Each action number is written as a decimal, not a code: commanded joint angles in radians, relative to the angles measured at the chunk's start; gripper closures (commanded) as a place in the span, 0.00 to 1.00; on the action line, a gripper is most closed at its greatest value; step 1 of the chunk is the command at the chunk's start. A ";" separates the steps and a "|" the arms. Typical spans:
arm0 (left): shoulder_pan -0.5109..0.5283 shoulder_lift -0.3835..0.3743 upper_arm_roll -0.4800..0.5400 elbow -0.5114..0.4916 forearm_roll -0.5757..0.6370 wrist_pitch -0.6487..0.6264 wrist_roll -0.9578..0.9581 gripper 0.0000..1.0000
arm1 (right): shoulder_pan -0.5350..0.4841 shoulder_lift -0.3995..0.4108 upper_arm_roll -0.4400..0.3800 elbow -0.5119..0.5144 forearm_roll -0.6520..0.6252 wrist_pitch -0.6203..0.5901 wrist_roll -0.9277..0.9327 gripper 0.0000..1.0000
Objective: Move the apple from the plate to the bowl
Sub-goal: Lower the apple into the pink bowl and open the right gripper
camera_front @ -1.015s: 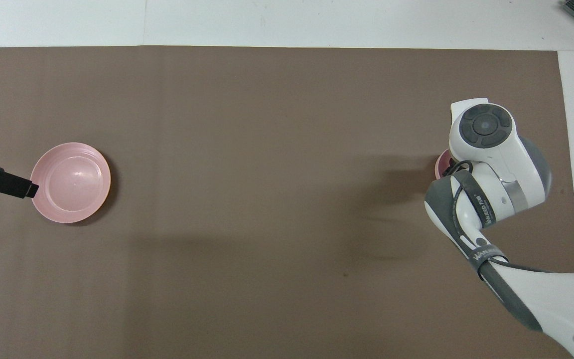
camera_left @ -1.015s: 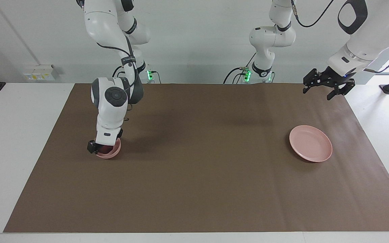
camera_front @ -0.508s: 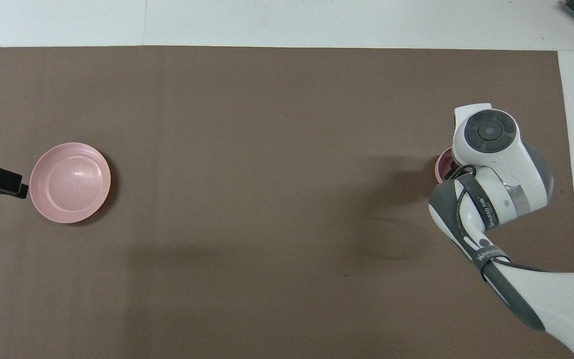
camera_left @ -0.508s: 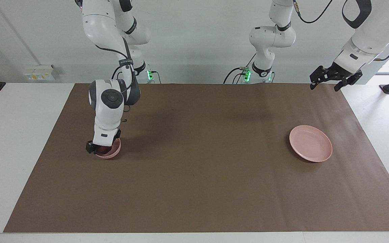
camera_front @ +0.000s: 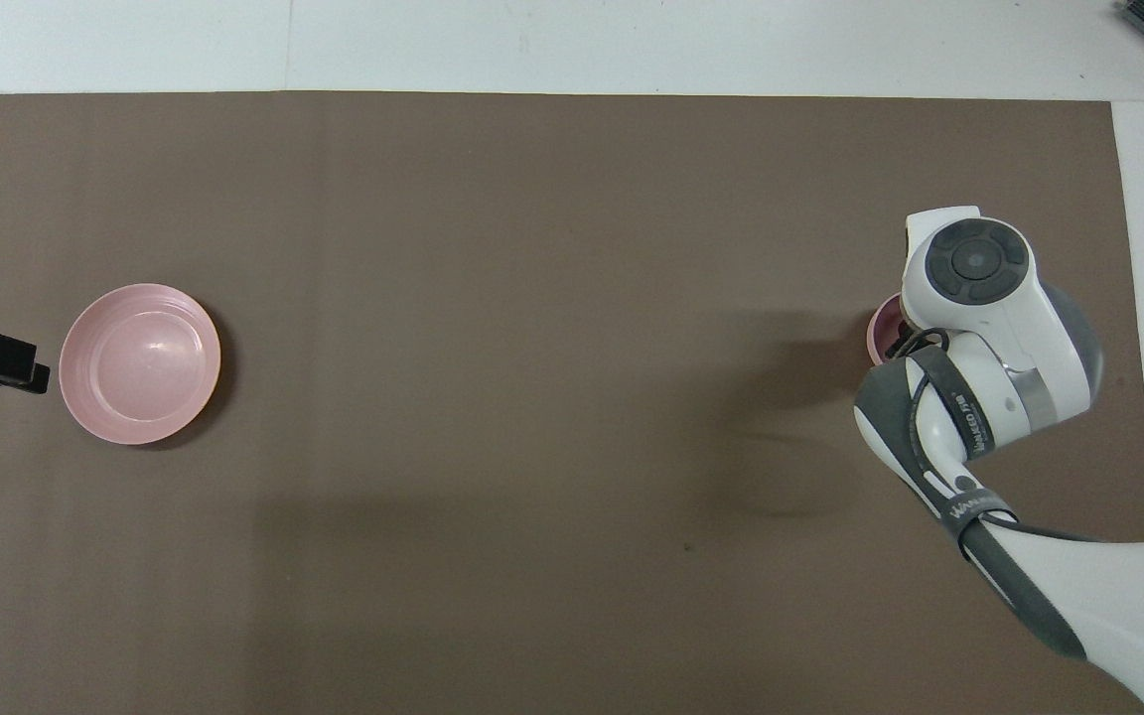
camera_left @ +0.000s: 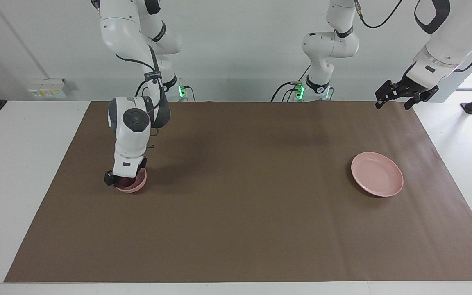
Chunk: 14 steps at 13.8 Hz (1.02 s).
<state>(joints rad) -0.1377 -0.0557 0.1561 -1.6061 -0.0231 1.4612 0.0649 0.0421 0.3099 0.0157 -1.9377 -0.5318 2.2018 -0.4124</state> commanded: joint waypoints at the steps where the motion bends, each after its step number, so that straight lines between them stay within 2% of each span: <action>1: 0.009 -0.023 0.006 -0.002 -0.012 -0.010 -0.010 0.00 | -0.011 -0.009 0.007 -0.015 -0.011 0.021 0.034 0.08; 2: 0.009 -0.023 0.006 -0.002 -0.012 -0.010 -0.010 0.00 | -0.011 -0.009 0.007 -0.014 -0.011 0.021 0.032 0.00; 11: 0.007 -0.023 0.006 -0.002 -0.012 -0.010 -0.010 0.00 | -0.005 -0.005 0.009 0.002 -0.011 0.007 0.032 0.00; 14: 0.007 -0.023 0.006 -0.002 -0.012 -0.010 -0.010 0.00 | -0.002 -0.011 0.013 0.031 -0.010 -0.037 0.026 0.00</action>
<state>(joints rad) -0.1361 -0.0712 0.1634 -1.6061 -0.0232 1.4608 0.0644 0.0455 0.3093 0.0165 -1.9252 -0.5318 2.1975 -0.4106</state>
